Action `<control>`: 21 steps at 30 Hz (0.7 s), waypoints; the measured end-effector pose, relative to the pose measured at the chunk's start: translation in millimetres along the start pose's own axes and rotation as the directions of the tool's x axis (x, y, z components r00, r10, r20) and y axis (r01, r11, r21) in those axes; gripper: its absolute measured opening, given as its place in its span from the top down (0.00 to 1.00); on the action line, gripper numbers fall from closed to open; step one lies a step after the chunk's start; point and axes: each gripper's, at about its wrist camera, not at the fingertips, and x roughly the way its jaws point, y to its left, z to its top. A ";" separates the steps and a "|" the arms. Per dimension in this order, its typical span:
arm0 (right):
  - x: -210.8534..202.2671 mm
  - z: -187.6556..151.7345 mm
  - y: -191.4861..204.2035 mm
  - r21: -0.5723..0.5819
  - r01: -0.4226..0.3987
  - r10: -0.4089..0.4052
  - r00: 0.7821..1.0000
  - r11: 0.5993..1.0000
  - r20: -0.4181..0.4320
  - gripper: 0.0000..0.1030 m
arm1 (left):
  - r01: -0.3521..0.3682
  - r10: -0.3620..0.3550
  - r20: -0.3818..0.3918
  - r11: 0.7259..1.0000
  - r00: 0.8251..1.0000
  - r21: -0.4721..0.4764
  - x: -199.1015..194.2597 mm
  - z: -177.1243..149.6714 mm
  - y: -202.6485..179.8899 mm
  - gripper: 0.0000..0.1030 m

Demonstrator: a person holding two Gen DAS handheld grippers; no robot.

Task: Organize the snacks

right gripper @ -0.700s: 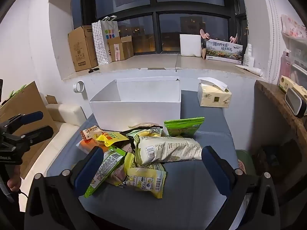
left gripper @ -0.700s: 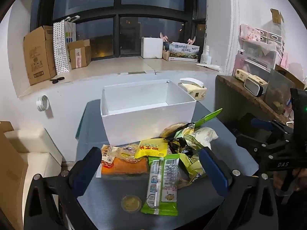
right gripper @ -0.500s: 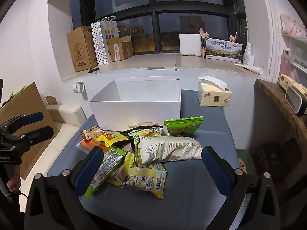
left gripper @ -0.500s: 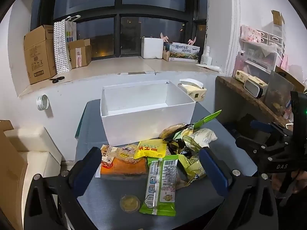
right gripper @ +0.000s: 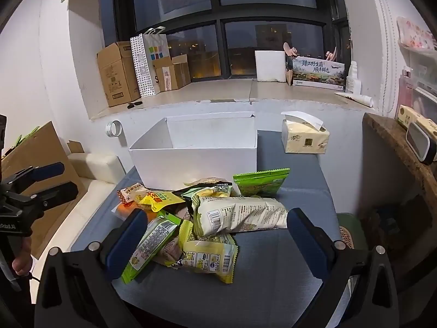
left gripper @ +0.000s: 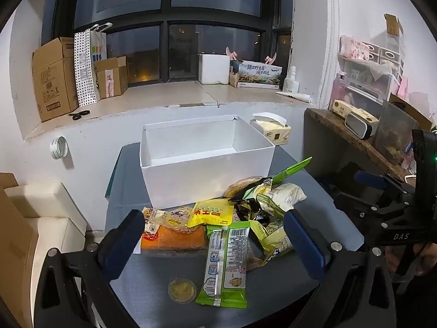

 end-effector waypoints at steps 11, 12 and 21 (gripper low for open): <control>0.1 -1.4 1.4 -0.004 -0.007 0.007 1.000 1.000 0.001 0.00 | 0.000 0.000 -0.001 1.000 1.000 -0.005 -1.1 0.8 1.6 0.00; 0.0 -1.6 1.5 -0.004 -0.007 0.007 1.000 1.000 0.000 0.00 | 0.001 -0.001 0.000 1.000 1.000 -0.005 -0.9 0.7 1.2 0.00; 0.1 -1.8 2.2 -0.004 -0.008 0.008 1.000 1.000 -0.002 0.00 | -0.002 0.002 0.000 1.000 1.000 -0.002 -0.9 0.6 0.9 0.00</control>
